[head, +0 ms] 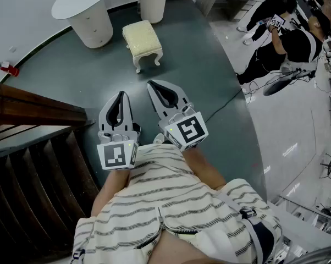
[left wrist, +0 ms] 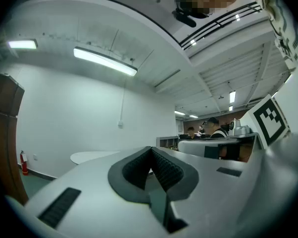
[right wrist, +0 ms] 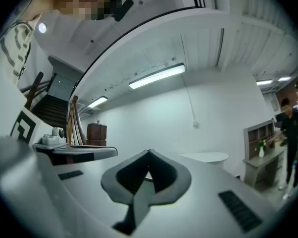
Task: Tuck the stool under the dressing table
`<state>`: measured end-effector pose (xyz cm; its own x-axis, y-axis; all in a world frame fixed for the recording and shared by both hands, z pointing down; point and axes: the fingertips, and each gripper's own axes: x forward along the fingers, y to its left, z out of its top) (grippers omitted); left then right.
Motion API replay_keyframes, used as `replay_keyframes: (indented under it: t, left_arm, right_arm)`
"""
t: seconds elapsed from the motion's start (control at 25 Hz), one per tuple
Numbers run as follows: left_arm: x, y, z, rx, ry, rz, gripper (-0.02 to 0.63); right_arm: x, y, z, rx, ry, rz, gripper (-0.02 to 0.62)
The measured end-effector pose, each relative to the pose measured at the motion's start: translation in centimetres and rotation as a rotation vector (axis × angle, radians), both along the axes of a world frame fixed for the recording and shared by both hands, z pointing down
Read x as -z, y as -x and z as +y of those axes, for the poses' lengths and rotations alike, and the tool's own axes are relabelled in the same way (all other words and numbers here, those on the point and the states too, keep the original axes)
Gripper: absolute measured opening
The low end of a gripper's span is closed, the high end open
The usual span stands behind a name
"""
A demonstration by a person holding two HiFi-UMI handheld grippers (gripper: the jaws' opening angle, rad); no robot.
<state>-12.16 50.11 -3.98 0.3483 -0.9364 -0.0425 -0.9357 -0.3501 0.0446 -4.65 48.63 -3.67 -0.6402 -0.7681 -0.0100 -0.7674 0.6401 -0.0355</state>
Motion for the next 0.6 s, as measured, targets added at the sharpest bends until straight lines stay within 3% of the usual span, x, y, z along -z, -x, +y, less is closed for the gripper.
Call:
replay_keyframes:
  t: [0.6]
  left_arm:
    - [-0.4,-0.6,1.9,-0.008,-0.003,0.007,0.006]
  right_arm:
    - [-0.1,-0.1,2.1,0.013,-0.012,0.005,0.012]
